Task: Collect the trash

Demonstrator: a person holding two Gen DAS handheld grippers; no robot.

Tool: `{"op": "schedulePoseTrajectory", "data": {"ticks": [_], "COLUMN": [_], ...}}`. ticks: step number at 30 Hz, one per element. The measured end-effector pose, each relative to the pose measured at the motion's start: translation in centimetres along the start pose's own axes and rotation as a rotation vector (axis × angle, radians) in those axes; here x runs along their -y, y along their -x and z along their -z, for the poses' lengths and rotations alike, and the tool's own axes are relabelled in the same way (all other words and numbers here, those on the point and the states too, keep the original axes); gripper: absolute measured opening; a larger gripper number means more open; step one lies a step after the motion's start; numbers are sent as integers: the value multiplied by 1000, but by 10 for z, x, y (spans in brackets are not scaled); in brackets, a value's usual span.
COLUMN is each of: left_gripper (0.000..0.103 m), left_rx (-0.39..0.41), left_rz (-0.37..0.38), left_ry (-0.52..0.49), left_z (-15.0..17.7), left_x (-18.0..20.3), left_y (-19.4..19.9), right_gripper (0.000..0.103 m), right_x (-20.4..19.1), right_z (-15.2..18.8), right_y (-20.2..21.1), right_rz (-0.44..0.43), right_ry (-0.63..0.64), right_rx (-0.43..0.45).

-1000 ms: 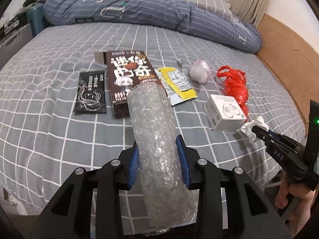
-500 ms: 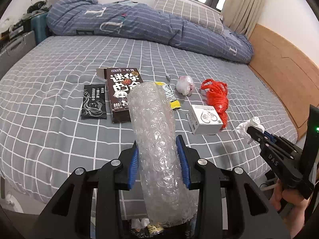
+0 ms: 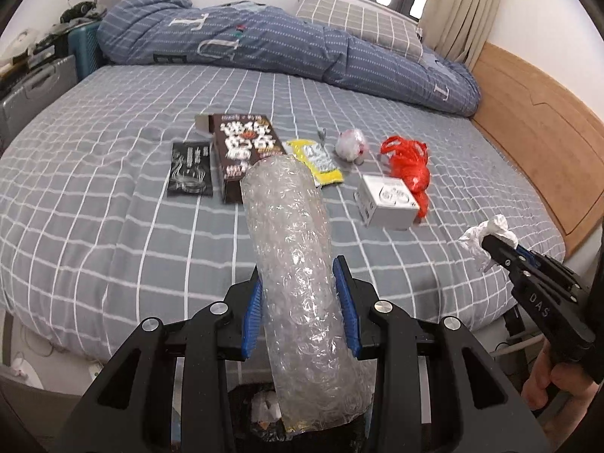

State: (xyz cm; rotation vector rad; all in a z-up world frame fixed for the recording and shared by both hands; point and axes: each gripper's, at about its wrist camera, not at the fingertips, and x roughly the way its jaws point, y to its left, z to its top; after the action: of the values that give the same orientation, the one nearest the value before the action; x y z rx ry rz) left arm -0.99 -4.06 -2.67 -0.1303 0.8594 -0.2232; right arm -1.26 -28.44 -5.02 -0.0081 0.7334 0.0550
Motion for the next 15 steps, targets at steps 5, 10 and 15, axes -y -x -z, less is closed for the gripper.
{"op": "schedulePoseTrajectory", "data": {"ticks": [5,10,15], "left_gripper": [34,34,34], "left_rx": [-5,2,11], "left_rz": [-8,-1,1], "left_ry": [-1,-7,-33], "left_z": [13,20,26], "left_x": [-1,3,13], "left_y": [7,16,25], "right_gripper": [16,16,16], "right_x": [-2,-1,-7], "right_z": [10,15,24], "right_y": [16,31,42], "right_rz": [-29,-35,-47], "right_ry": [-9,-21,-15], "right_rx": [18,32,35]}}
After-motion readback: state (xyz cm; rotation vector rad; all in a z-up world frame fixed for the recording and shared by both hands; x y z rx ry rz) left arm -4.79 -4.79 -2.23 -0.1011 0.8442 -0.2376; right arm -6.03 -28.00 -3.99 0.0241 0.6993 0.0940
